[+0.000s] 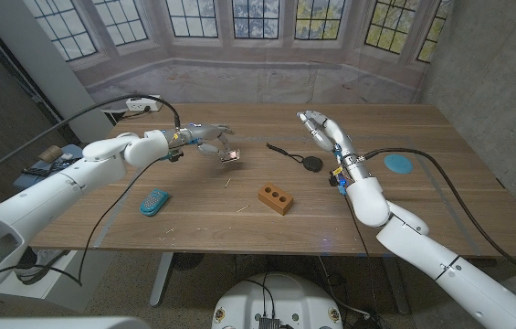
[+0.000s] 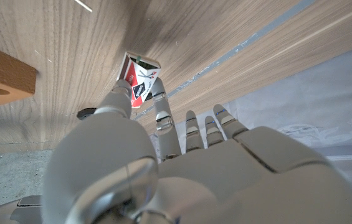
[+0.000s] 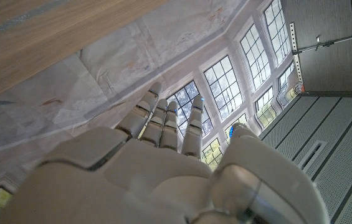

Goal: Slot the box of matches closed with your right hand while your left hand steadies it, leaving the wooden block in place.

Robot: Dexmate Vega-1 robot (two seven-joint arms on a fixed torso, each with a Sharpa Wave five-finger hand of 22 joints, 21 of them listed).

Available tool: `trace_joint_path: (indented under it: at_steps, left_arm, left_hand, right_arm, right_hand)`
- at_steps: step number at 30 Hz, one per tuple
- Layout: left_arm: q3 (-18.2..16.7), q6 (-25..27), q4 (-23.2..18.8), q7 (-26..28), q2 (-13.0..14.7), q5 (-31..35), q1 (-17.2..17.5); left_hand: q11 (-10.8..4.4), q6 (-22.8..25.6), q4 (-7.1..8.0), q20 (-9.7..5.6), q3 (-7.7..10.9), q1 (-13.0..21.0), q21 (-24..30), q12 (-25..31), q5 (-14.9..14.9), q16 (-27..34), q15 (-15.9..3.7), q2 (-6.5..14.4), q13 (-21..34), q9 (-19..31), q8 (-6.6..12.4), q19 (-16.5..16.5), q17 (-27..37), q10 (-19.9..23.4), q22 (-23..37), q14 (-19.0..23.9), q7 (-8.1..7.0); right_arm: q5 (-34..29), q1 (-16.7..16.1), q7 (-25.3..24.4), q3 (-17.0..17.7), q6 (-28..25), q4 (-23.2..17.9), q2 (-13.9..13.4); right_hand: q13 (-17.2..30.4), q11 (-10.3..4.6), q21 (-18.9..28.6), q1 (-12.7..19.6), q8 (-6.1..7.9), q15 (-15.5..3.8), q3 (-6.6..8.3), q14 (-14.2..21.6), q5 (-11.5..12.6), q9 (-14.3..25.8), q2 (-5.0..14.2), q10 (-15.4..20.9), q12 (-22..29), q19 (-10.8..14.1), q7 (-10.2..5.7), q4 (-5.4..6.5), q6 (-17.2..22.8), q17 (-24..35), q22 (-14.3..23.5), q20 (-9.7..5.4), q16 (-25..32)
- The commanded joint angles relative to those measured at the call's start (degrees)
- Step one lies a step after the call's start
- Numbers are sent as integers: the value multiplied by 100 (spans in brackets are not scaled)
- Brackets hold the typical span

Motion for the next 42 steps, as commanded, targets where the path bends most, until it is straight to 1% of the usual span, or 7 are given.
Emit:
trace_joint_path:
  at_steps: [1,14,20,29,38,39,42]
  left_arm:
    - [-15,194,-167,-63,104,70,95]
    - [82,296,-8,-94,88,196,52]
    - [137,289,55,-108,64,256,-19]
    - [202,287,119,-147,51,324,-102]
    - [276,293,196,-198,15,401,-198]
    - [286,289,218,-208,5,402,-214]
    - [336,266,286,-238,-19,451,-277]
  left_hand:
    - [18,-11,23,12,-5,-30,7,-8,-28,22,-10,7,8,8,1,-19,10,-29,30,-40,5]
    - [18,-22,20,13,-6,-43,12,-3,-28,27,-9,11,7,7,4,-28,10,-38,30,-48,-3]
    - [17,-19,19,12,-6,-48,15,1,-27,29,-7,13,7,6,8,-28,10,-37,30,-49,3]
    - [22,-32,14,14,-7,-55,18,3,-28,31,-10,12,7,4,6,-31,10,-44,30,-53,0]
    - [20,-56,12,13,-9,-65,18,6,-29,32,-5,11,7,3,2,-43,10,-47,30,-59,-6]
    - [18,-53,12,15,-9,-67,19,5,-29,32,-6,11,7,2,4,-44,10,-51,30,-61,-10]
    - [22,-66,11,20,-10,-71,18,2,-30,31,0,10,7,2,1,-49,10,-65,30,-67,-9]
  right_arm:
    - [49,66,72,-58,286,213,67]
    - [63,10,51,-35,408,287,90]
    - [82,-15,23,-18,413,308,124]
    - [111,-26,21,-17,490,381,147]
    - [140,21,24,-40,584,497,197]
    - [145,22,15,-39,566,498,214]
    - [147,43,22,-50,598,531,225]
  right_hand:
    - [9,-22,-23,-31,20,-28,29,30,-21,8,-7,26,-10,51,10,-34,39,15,14,-19,16]
    - [9,-22,-27,-46,23,-44,44,40,-22,8,-8,40,-10,58,10,-44,68,17,15,-30,16]
    - [9,-53,-29,-51,22,-43,51,42,-23,8,-8,37,-13,59,-5,-48,73,18,15,-30,15]
    - [10,-32,-32,-60,21,-47,60,45,-23,8,-9,43,-13,62,-9,-54,84,18,15,-33,14]
    - [10,-44,-35,-66,19,-49,70,44,-24,9,-7,39,-17,63,-11,-60,91,19,15,-36,12]
    - [10,-20,-35,-68,19,-45,72,46,-24,8,-12,40,-18,64,-10,-64,93,18,15,-36,11]
    - [10,-20,-36,-70,17,-45,75,47,-24,9,-11,41,-18,65,-12,-65,93,19,15,-36,11]
